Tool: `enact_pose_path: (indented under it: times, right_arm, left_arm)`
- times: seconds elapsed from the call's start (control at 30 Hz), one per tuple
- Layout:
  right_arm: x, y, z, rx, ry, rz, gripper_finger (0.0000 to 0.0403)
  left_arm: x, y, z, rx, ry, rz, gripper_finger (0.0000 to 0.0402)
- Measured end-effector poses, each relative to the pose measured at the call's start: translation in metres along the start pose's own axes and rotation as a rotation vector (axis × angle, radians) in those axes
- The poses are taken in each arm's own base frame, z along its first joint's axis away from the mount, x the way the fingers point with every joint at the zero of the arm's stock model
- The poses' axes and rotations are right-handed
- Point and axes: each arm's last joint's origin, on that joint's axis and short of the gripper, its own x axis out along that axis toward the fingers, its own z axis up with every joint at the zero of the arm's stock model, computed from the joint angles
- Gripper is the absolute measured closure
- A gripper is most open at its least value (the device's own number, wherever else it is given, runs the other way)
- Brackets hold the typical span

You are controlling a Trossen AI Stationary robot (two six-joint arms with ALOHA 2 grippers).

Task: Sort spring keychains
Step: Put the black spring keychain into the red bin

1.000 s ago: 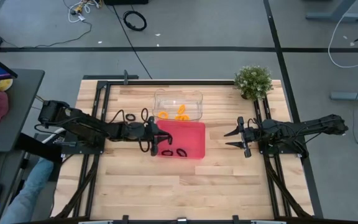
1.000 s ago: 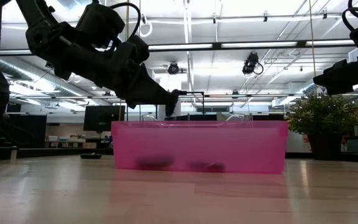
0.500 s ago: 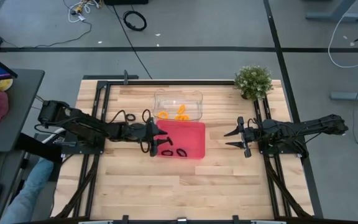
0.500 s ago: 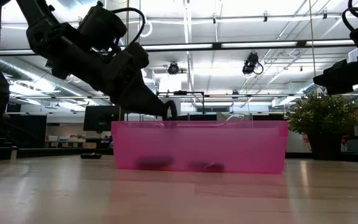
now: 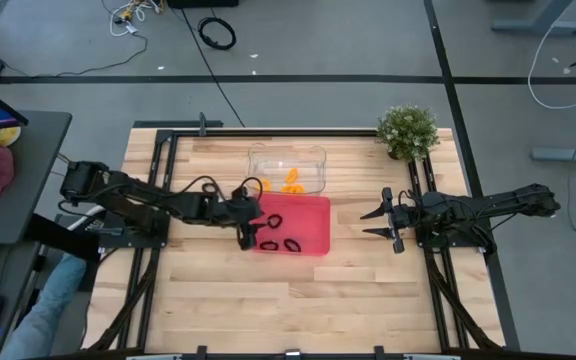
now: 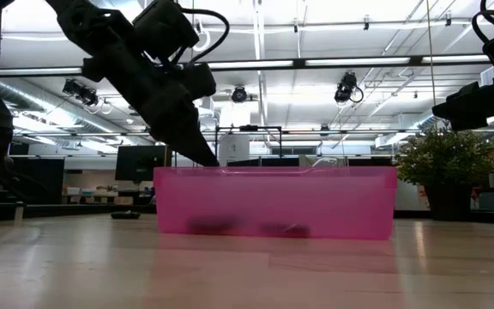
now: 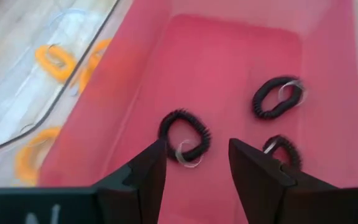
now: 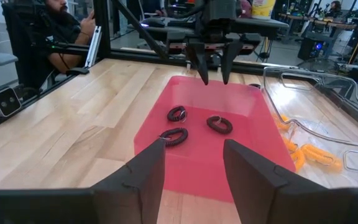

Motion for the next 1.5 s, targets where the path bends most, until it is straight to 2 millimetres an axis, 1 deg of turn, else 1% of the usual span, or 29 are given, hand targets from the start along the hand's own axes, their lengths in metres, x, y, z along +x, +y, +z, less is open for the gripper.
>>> enact_pose_path:
  times: [0.17,0.43,0.57,0.67,0.73,0.83,1.0,1.1,1.23,1.3,1.5]
  right_arm:
    - [0.000,0.000,0.000,0.000,0.000,0.000,0.0237]
    - [0.000,0.000,0.000,0.000,0.000,0.000,0.0237]
    - [0.000,0.000,0.000,0.000,0.000,0.000,0.0237]
    - [0.000,0.000,0.000,0.000,0.000,0.000,0.0237]
    - [0.000,0.000,0.000,0.000,0.000,0.000,0.0237]
    - [0.000,0.000,0.000,0.000,0.000,0.000,0.0237]
    - [0.000,0.000,0.000,0.000,0.000,0.000,0.0237]
    - [0.000,0.000,0.000,0.000,0.000,0.000,0.0237]
    - [0.000,0.000,0.000,0.000,0.000,0.000,0.0237]
    - [0.000,0.000,0.000,0.000,0.000,0.000,0.0237]
    - [0.000,0.000,0.000,0.000,0.001,0.000,0.0237]
  left_arm:
    - [-0.003,0.000,0.003,0.023,0.079,0.027,0.0223]
    - [-0.017,-0.012,0.019,0.087,0.152,0.047,0.0223]
    - [-0.022,-0.018,0.015,0.122,0.206,0.059,0.0223]
    - [-0.027,-0.018,0.012,0.105,0.234,0.063,0.0223]
    - [-0.032,-0.016,0.012,0.072,0.243,0.073,0.0223]
    - [-0.046,-0.010,0.012,0.055,0.247,0.115,0.0223]
    - [-0.075,0.004,0.011,-0.033,0.227,0.253,0.0223]
    - [-0.086,0.011,0.003,-0.087,0.272,0.339,0.0224]
    - [-0.093,0.019,-0.009,-0.129,0.334,0.514,0.0228]
    - [-0.093,0.022,-0.010,-0.147,0.333,0.565,0.0231]
    - [-0.091,0.025,-0.010,-0.156,0.325,0.586,0.0240]
